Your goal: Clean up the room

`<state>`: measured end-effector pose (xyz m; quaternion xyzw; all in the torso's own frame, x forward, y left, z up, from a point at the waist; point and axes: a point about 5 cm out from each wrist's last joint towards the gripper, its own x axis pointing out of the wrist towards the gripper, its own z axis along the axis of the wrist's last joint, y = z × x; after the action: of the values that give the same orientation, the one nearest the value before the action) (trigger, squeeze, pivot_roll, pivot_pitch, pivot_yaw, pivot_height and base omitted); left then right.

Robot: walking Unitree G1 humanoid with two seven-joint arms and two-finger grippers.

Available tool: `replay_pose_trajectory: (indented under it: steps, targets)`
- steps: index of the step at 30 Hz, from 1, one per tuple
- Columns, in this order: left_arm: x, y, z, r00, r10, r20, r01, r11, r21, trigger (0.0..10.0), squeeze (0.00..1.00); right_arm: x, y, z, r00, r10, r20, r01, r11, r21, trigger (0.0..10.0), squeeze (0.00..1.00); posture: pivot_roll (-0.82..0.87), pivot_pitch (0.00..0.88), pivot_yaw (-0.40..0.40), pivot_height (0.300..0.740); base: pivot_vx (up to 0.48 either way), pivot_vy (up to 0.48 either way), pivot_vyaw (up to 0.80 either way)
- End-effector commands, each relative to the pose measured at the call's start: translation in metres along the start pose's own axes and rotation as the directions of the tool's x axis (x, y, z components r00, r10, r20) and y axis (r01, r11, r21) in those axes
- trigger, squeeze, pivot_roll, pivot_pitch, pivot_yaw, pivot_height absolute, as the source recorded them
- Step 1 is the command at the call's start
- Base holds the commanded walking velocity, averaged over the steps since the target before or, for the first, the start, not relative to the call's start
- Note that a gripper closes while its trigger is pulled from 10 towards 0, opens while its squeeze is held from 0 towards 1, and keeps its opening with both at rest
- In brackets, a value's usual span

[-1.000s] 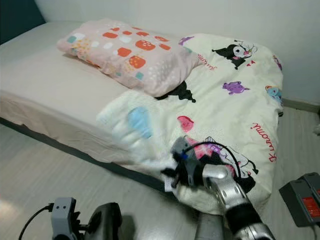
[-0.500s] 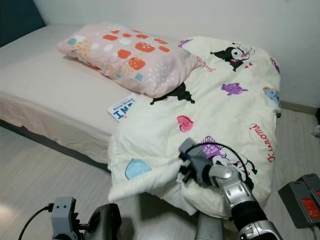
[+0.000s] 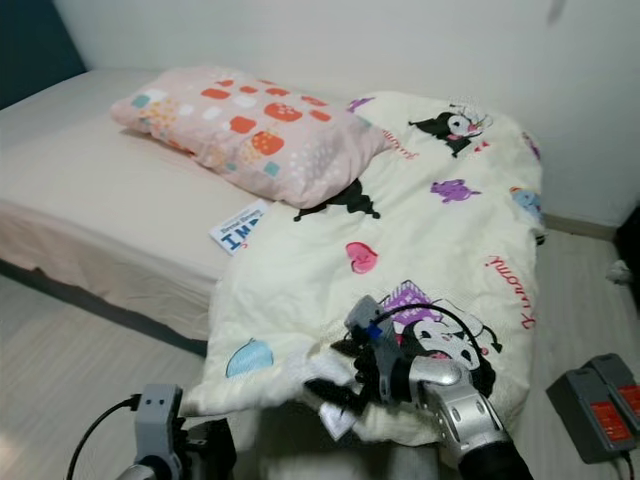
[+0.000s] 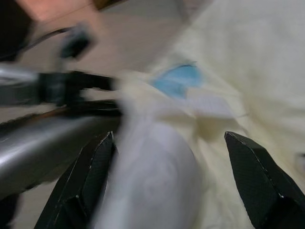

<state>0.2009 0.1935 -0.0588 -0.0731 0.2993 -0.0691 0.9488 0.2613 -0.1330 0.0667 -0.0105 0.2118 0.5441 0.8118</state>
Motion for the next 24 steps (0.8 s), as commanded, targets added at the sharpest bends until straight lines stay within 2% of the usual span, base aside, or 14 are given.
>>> replay_pose_trajectory:
  steps: [1,6,8,12,13,14,15,16,18,19,20,21,23,24]
  targets:
    - [-0.003,-0.002,-0.013,0.998,0.002,-0.066,-0.003,1.000,-0.007,10.0,0.00,0.002,0.005,0.002,0.999,0.051,0.012,-0.051,0.999,0.011,10.0,1.00,-0.07,0.036,0.014,0.458,0.000,0.000,0.00]
    - [-0.006,-0.001,-0.020,0.994,0.020,-0.109,-0.021,1.000,-0.010,10.0,0.00,-0.001,0.007,0.009,0.994,0.077,0.076,-0.079,0.997,0.027,10.0,1.00,-0.08,0.013,0.008,0.458,0.000,0.000,0.00]
    - [-0.013,0.004,-0.033,0.984,0.053,-0.171,-0.056,0.998,-0.014,10.0,0.00,-0.003,-0.001,0.027,0.975,0.032,0.218,-0.047,0.997,0.064,10.0,1.00,-0.08,0.000,-0.002,0.458,0.000,0.000,0.00]
    - [-0.015,0.005,-0.038,0.980,0.062,-0.190,-0.066,0.998,-0.015,10.0,0.00,-0.004,-0.007,0.034,0.962,-0.013,0.274,-0.013,0.996,0.092,10.0,1.00,-0.08,0.000,-0.003,0.458,0.000,0.000,0.00]
    - [-0.016,0.005,-0.040,0.977,0.068,-0.203,-0.073,0.997,-0.015,10.0,0.00,-0.004,-0.016,0.038,0.943,-0.099,0.318,0.061,0.990,0.128,10.0,0.00,-0.08,0.000,-0.007,0.458,0.000,0.000,0.00]
    - [-0.017,0.005,-0.042,0.974,0.073,-0.215,-0.079,0.997,-0.016,10.0,0.00,-0.003,-0.032,0.040,0.912,-0.227,0.342,0.158,0.963,0.218,10.0,0.00,-0.08,0.000,-0.010,0.458,0.000,0.000,0.00]
    - [-0.017,0.005,-0.042,0.974,0.073,-0.215,-0.079,0.997,-0.016,10.0,0.00,-0.003,-0.032,0.040,0.912,-0.227,0.342,0.158,0.963,0.218,10.0,0.00,-0.08,0.000,-0.010,0.458,0.000,0.000,0.00]
    - [-0.017,0.004,-0.044,0.971,0.078,-0.226,-0.084,0.996,-0.016,10.0,0.00,-0.004,-0.043,0.036,0.884,-0.317,0.343,0.203,0.922,0.331,10.0,0.00,-0.08,0.000,-0.016,0.458,0.000,0.000,0.00]
    - [-0.017,0.004,-0.044,0.971,0.078,-0.226,-0.084,0.996,-0.016,10.0,0.00,-0.004,-0.043,0.036,0.884,-0.317,0.343,0.203,0.922,0.331,10.0,0.00,-0.08,0.000,-0.016,0.458,0.000,0.000,0.00]
    - [-0.017,0.003,-0.045,0.969,0.081,-0.235,-0.087,0.996,-0.014,10.0,0.00,-0.004,-0.051,0.029,0.857,-0.390,0.337,0.236,0.879,0.415,10.0,0.00,-0.08,0.000,-0.018,0.458,0.000,0.000,0.00]
    - [-0.017,0.003,-0.045,0.969,0.081,-0.235,-0.087,0.996,-0.014,10.0,0.00,-0.004,-0.051,0.029,0.857,-0.390,0.337,0.236,0.879,0.415,10.0,0.00,-0.08,0.000,-0.018,0.458,0.000,0.000,0.00]
    - [-0.017,0.002,-0.046,0.967,0.083,-0.241,-0.089,0.996,-0.014,10.0,0.00,-0.002,-0.056,0.016,0.843,-0.452,0.291,0.274,0.827,0.491,10.0,0.00,-0.08,0.000,-0.019,0.463,0.000,0.000,0.00]
    - [-0.016,0.001,-0.047,0.964,0.090,-0.251,-0.097,0.995,-0.017,10.0,0.00,0.001,-0.057,-0.016,0.827,-0.543,0.146,0.385,0.736,0.557,10.0,0.00,-0.08,0.000,-0.019,0.472,0.000,0.000,0.00]
    - [-0.016,0.001,-0.047,0.964,0.090,-0.251,-0.097,0.995,-0.017,10.0,0.00,0.001,-0.057,-0.016,0.827,-0.543,0.146,0.385,0.736,0.557,10.0,0.00,-0.08,0.000,-0.019,0.472,0.000,0.000,0.00]
